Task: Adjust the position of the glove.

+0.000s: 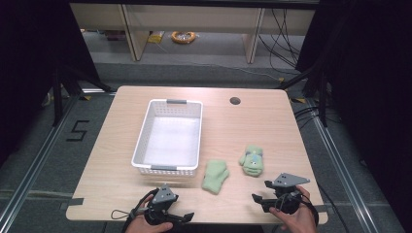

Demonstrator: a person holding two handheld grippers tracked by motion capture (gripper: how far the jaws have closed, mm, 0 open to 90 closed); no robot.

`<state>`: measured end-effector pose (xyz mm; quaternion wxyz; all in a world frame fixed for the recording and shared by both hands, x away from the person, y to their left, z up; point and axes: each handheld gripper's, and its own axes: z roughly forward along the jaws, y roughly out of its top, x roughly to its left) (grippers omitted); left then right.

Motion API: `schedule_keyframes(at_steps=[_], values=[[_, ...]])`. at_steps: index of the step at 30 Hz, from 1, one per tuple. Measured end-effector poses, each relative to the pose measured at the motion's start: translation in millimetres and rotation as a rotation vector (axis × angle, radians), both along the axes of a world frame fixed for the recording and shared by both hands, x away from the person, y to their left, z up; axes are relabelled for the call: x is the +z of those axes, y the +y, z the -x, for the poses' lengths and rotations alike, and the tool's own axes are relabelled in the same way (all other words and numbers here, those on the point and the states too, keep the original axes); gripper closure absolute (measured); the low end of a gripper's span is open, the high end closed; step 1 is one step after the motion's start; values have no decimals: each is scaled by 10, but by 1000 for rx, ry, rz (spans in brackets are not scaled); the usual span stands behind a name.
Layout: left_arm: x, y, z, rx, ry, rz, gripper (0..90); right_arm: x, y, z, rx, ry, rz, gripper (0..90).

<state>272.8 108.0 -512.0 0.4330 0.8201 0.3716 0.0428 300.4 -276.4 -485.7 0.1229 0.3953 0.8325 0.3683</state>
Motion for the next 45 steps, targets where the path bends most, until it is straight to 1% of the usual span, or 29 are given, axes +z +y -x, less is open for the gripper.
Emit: schedule_keyframes(at_steps=[2,3,5,6,7,8,10,11,15,16,19,22,23,24,25,26,27,29,31,32,33,34,35,36,40,42,43,44,45], values=[[0,0,0,0,0,0,160,2,0,-2,4,3,1,301],[5,10,-3,-10,-1,-13,160,3,2,-1,5,1,3,312],[-1,-1,-1,2,0,0,160,2,7,-9,19,-11,1,321],[1,-1,0,1,3,-4,160,3,7,-14,25,-14,0,330],[5,14,-9,-17,2,-26,160,2,11,-20,40,-15,-1,344],[1,-3,-4,-9,10,-8,160,3,21,-13,26,-19,2,341],[-3,-16,6,9,16,-1,160,3,22,-17,29,-26,6,342],[1,-12,-7,-6,0,-13,161,13,35,-26,40,-18,1,347],[-1,-40,-6,2,4,10,171,42,70,-35,46,-30,-6,357],[-4,-61,5,4,25,16,171,71,95,-51,69,-41,-4,370],[1,-65,-5,-12,17,9,173,92,125,-65,71,-46,4,371],[12,-100,-18,3,25,33,175,123,158,-108,90,-46,17,378],[14,-109,-23,5,25,37,175,131,172,-114,83,-56,13,378],[25,-105,-30,-9,28,27,175,148,196,-97,66,-25,3,378],[27,-115,-31,-10,29,30,175,162,199,-135,88,-55,7,375],[25,-128,-29,-5,28,38,175,162,199,-135,88,-55,7,375],[30,-130,-34,-15,29,25,175,165,202,-147,94,-68,10,375],[31,-147,-41,-16,29,25,175,184,223,-159,100,-54,3,374],[40,-173,-49,-11,25,33,176,190,247,-179,102,-65,3,377],[55,-172,-63,-19,22,19,177,196,259,-188,103,-55,1,379],[60,-195,-66,-10,21,27,177,207,279,-184,92,-41,-4,379],[75,-189,-87,-24,19,-1,177,217,281,-210,103,-50,2,380],[79,-222,-88,-14,10,25,177,225,287,-231,108,-56,9,385],[93,-239,-112,-25,10,17,178,236,312,-265,110,-51,1,407],[93,-299,-141,-15,2,21,190,261,370,-358,129,-66,5,423],[94,-320,-166,-28,5,0,199,279,410,-401,131,-66,5,439],[92,-346,-170,-28,12,18,199,279,410,-401,131,-66,5,439],[96,-355,-179,-29,7,12,204,298,427,-422,135,-55,2,445],[106,-362,-191,-35,3,2,215,300,444,-458,146,-83,1,450]])
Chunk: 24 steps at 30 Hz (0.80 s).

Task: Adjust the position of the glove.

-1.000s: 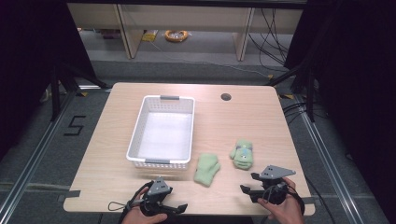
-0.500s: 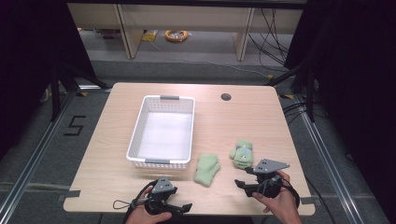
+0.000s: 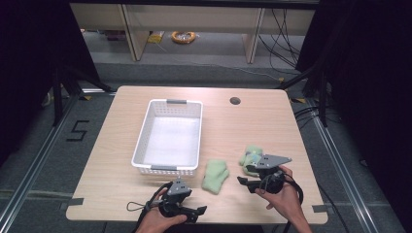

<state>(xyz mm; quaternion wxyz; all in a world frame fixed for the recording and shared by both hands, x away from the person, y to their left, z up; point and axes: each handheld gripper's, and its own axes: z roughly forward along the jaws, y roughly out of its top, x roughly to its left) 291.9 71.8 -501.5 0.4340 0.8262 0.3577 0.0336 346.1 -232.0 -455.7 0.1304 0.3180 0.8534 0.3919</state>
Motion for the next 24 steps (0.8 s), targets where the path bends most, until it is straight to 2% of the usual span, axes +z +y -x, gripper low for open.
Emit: schedule_keyframes(at_steps=[1,2,5,6,7,8,10,12,15,19,21,22,24], values=[[3,-17,-11,4,-4,2,219,13,19,-23,3,7,3,457],[3,-49,-15,15,-4,23,224,15,44,-49,7,3,2,466],[9,-90,-51,-14,-10,-12,248,21,113,-114,11,17,14,476],[7,-123,-56,-4,-11,5,260,10,140,-143,18,5,18,490],[19,-128,-70,-20,-18,-18,275,7,169,-159,18,26,20,498],[15,-167,-69,7,-19,-3,285,-5,194,-193,31,23,18,501],[22,-190,-102,-13,-33,-28,300,-20,268,-281,35,24,22,519],[16,-236,-129,2,-34,-4,300,-18,288,-314,39,33,21,525],[30,-252,-178,-13,-39,-44,300,-27,355,-416,43,44,21,550],[23,-311,-216,25,-40,-52,299,-56,449,-539,55,73,26,558],[12,-352,-220,28,-33,-50,291,-73,501,-588,63,67,30,567],[18,-350,-236,27,-45,-67,292,-97,568,-628,60,66,25,577],[31,-359,-263,30,-49,-74,291,-106,594,-656,65,65,26,583]])
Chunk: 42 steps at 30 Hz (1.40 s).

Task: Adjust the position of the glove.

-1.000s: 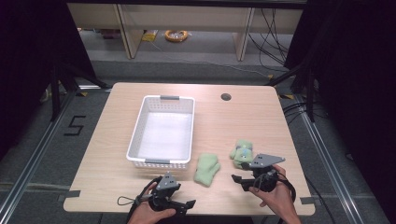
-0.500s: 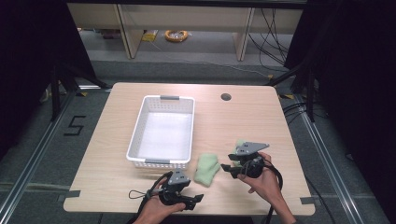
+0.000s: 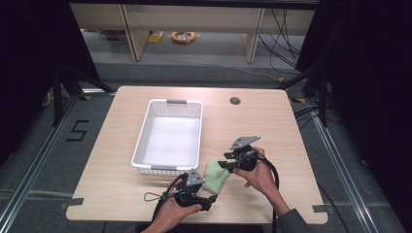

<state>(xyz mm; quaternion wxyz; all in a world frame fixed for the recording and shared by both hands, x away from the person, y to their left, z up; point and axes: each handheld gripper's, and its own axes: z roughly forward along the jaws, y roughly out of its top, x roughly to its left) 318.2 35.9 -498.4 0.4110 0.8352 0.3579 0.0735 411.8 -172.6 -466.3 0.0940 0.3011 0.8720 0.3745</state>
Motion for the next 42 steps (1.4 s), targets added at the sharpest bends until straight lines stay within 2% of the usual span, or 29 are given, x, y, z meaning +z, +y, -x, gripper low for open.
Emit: schedule_keyframes(at_steps=[2,4,5,7,8,9,10,11,12,15,17,19,20,21,22,23,26,27,28,29,30,31,32,33,34,36,37,39,42], values=[[5,-38,-10,31,-4,21,290,-9,39,-54,13,10,15,590],[6,-47,-42,40,-8,17,293,-46,98,-95,6,21,0,605],[6,-32,-63,35,-16,-6,298,-63,118,-123,15,35,5,613],[-13,-55,-80,72,-21,26,307,-102,154,-144,-5,50,19,614],[-4,-50,-91,48,-5,10,320,-120,157,-165,2,50,26,614],[-19,-76,-79,67,-10,16,329,-137,160,-187,14,46,17,615],[-13,-69,-82,49,-18,-13,334,-136,158,-200,23,63,30,620],[-17,-82,-81,48,-1,-7,335,-149,155,-217,29,58,25,621],[-26,-88,-90,57,-7,-18,342,-164,157,-216,4,53,19,622],[-54,-90,-115,59,-1,-38,365,-204,154,-236,-17,93,37,634],[-109,-87,-126,64,8,-52,381,-232,148,-247,-11,118,59,641],[-121,-80,-130,64,1,-60,392,-251,149,-246,-25,122,51,646],[-129,-76,-131,79,2,-70,415,-253,147,-227,-40,143,56,652],[-134,-67,-147,62,-1,-82,426,-253,135,-223,-36,160,55,657],[-145,-79,-140,64,14,-64,439,-265,130,-222,-43,163,53,663],[-132,-69,-137,51,-8,-83,461,-285,130,-224,-47,158,36,671],[-134,-68,-129,48,-21,-81,542,-283,110,-218,-30,182,29,710],[-131,-64,-128,56,-31,-90,542,-286,107,-217,-25,185,24,725],[-120,-51,-129,50,-50,-98,593,-292,102,-217,-20,191,20,750],[-113,-43,-129,41,-62,-90,701,-286,92,-192,-50,210,19,795],[-104,-31,-132,30,-64,-97,701,-286,92,-192,-50,210,19,795],[-106,-29,-133,45,-64,-78,764,-284,75,-190,-22,198,0,829],[-101,-23,-122,45,-55,-76,764,-284,75,-190,-22,198,0,829],[-98,4,-141,19,-68,-93,773,-285,73,-187,-26,192,2,837],[-101,10,-134,30,-62,-77,780,-281,63,-191,-11,185,-1,844],[-89,35,-135,10,-55,-74,787,-254,51,-151,-23,180,-35,850],[-77,48,-127,12,-44,-49,790,-217,35,-133,-28,183,-15,851],[-34,72,-111,8,-47,-31,792,-157,16,-63,-34,173,-52,852],[68,126,-58,-17,-59,-6,793,-8,-72,83,-45,162,-67,853]])
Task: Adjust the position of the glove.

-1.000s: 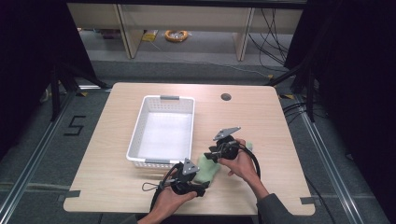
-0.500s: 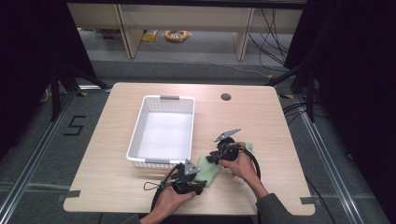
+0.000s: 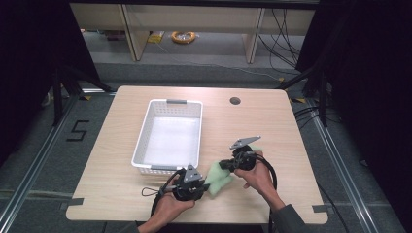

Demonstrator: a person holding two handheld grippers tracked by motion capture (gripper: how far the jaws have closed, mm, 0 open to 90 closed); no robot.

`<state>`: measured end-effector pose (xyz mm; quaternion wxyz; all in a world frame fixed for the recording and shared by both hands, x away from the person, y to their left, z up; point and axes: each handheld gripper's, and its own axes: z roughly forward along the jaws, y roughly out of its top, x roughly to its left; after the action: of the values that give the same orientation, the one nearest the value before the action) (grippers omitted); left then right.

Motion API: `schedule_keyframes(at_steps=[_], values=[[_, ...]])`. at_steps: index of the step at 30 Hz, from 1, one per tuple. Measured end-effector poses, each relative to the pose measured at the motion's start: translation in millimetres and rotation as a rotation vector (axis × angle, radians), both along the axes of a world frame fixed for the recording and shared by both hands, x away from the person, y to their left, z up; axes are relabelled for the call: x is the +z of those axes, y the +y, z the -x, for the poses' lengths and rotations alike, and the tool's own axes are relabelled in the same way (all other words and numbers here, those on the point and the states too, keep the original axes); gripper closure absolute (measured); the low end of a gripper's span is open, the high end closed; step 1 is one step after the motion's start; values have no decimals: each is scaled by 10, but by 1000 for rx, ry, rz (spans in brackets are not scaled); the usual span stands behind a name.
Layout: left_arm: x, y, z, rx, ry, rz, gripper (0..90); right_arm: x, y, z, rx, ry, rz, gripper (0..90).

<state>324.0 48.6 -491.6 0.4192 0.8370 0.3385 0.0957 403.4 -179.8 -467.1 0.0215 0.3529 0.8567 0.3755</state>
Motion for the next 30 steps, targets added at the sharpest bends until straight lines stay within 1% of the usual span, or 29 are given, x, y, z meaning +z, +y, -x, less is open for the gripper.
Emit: schedule_keyframes(at_steps=[1,2,3,4,5,6,7,8,9,10,12,13,14,15,16,17,18,19,20,21,22,23,24,25,26,27,28,29,30], values=[[17,6,14,-17,6,21,792,57,-48,82,-13,-5,-34,853],[31,20,24,-38,0,35,792,80,-69,127,-22,-4,-54,853],[41,38,38,-46,16,40,792,109,-110,178,-16,-12,-68,853],[37,40,53,-53,26,53,792,128,-141,249,-28,-18,-67,853],[43,63,59,-83,26,35,792,136,-162,323,-30,-6,-77,853],[29,46,76,-81,32,50,792,139,-189,395,-39,2,-83,853],[25,37,85,-88,32,47,792,127,-234,458,-33,-8,-97,853],[24,28,94,-94,42,46,792,129,-255,532,-41,16,-109,853],[17,0,102,-101,49,53,792,117,-277,566,-33,9,-106,854],[21,-15,103,-127,40,41,792,93,-316,608,-24,-10,-100,853],[8,-72,123,-143,54,34,792,43,-363,746,-40,16,-96,853],[3,-84,119,-155,54,30,792,23,-404,774,-41,0,-84,854],[-5,-104,119,-166,56,24,792,9,-425,799,-47,-3,-86,854],[-12,-117,113,-179,63,4,792,-3,-456,825,-51,-5,-79,854],[-20,-132,103,-190,55,5,792,-16,-465,864,-74,20,-96,854],[-22,-142,94,-203,59,-3,792,-28,-491,871,-71,25,-99,854],[-32,-161,87,-198,58,-4,792,-43,-520,871,-79,7,-89,854],[-34,-177,83,-201,56,-2,792,-44,-526,898,-89,39,-101,854],[-38,-194,81,-202,70,-9,792,-64,-539,893,-80,29,-113,854],[-49,-204,69,-207,61,-16,792,-69,-548,909,-92,42,-118,854],[-65,-221,68,-209,71,-8,792,-81,-555,904,-87,36,-115,854],[-77,-228,67,-201,78,-14,792,-98,-581,893,-91,15,-93,854],[-105,-239,54,-204,82,-24,791,-116,-584,893,-96,20,-97,853],[-131,-250,52,-201,90,-21,791,-146,-581,904,-99,40,-91,852],[-131,-250,52,-201,90,-21,791,-171,-582,904,-106,38,-77,851],[-142,-246,41,-219,74,-62,790,-200,-575,907,-100,51,-72,849],[-142,-246,41,-219,74,-62,789,-200,-575,907,-100,51,-72,849],[-128,-247,41,-217,70,-61,787,-225,-571,904,-93,36,-44,844],[-128,-247,41,-217,70,-61,785,-225,-571,904,-93,36,-44,844]])
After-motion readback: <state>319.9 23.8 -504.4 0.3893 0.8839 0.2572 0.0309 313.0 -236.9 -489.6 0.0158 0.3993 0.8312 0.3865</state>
